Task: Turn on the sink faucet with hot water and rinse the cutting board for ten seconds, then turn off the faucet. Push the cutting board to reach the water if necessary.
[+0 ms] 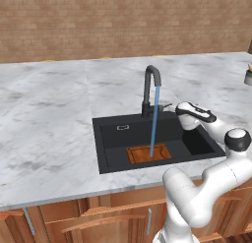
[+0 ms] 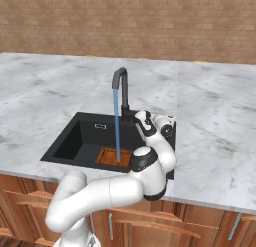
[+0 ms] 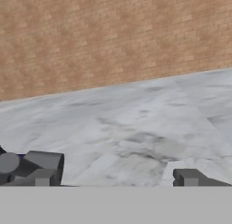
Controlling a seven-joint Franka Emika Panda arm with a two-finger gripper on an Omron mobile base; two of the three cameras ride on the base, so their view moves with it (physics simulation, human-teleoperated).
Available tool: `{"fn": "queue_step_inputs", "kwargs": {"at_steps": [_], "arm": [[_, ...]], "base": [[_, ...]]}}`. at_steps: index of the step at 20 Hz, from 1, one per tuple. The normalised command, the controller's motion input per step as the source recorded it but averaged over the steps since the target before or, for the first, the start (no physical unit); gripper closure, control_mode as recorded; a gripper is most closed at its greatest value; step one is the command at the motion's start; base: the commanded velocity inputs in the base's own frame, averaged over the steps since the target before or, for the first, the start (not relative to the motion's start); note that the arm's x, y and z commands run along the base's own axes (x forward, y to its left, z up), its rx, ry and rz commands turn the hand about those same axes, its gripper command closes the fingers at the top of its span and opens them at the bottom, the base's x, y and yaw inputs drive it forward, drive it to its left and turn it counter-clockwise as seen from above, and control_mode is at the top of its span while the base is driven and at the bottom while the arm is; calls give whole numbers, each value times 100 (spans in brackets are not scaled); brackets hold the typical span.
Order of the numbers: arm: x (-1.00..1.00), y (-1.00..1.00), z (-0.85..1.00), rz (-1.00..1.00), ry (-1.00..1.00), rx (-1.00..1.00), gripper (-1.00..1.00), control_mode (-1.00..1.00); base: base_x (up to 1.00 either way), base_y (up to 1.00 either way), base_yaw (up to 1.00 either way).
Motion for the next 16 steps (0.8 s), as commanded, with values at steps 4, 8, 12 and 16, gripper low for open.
{"fn": "queue_step_inputs", "kwargs": {"at_steps": [4,8,12,16], "arm": [[3,0,9,2,0,0,-100,-100],[0,0,6,1,0,0,-100,-100],[3,0,10,0,0,0,-100,-100],[2,0,9,1,0,0,-100,-100]], "base": [[0,0,0],[0,0,0],[0,0,0],[0,0,0]]}}
